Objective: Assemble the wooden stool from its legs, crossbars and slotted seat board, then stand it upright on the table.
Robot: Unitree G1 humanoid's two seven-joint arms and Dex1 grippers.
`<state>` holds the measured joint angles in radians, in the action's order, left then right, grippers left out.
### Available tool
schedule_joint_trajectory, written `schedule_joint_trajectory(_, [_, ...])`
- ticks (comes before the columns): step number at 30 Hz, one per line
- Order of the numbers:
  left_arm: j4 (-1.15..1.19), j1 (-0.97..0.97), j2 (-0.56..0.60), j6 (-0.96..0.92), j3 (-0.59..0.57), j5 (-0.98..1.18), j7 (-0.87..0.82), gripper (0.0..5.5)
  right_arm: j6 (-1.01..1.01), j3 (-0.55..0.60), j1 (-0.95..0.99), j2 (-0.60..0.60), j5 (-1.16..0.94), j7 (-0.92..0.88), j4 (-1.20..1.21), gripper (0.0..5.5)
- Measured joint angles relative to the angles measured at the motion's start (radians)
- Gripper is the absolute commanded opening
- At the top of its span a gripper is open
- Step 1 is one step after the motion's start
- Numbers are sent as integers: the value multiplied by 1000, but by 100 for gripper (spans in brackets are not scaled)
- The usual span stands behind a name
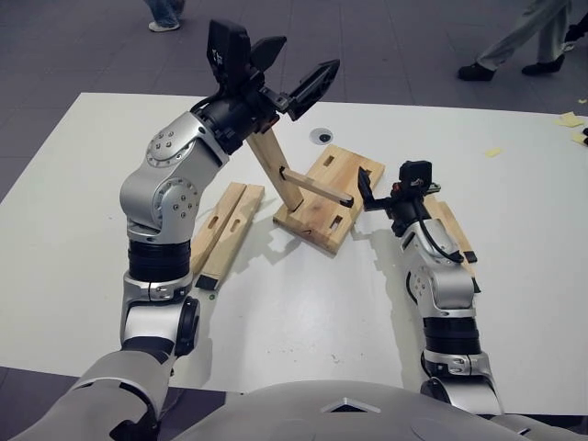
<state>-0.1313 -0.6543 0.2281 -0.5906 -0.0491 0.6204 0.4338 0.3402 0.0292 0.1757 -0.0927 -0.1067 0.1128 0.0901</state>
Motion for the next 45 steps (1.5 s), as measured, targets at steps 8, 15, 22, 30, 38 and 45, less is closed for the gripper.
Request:
schedule_joint_trajectory(8, [-3, -165, 3, -47, -114, 51, -78, 538, 0, 0, -1, 1, 0, 0, 0, 540])
schedule_joint_trajectory(15, [23, -156, 37, -21, -99, 7, -69, 538, 0, 1, -2, 3, -1, -2, 9, 540])
schedule_joint_trajectory(22, [-15, 39, 40, 31, 27, -63, -9, 538, 2, 1, -8, 6, -1, -3, 11, 540])
schedule_joint_trajectory(30, [-32, 43, 8, 30, 23, -38, -25, 538, 5, 1, -10, 7, -1, -3, 11, 540])
schedule_joint_trajectory(38, [9, -48, -11, -24, -102, 43, -91, 538, 5, 1, -10, 10, -1, -2, 11, 540])
schedule_joint_trajectory(45, [-45, -116, -14, -83, -112, 135, -109, 538, 5, 0, -10, 10, -1, 0, 11, 540])
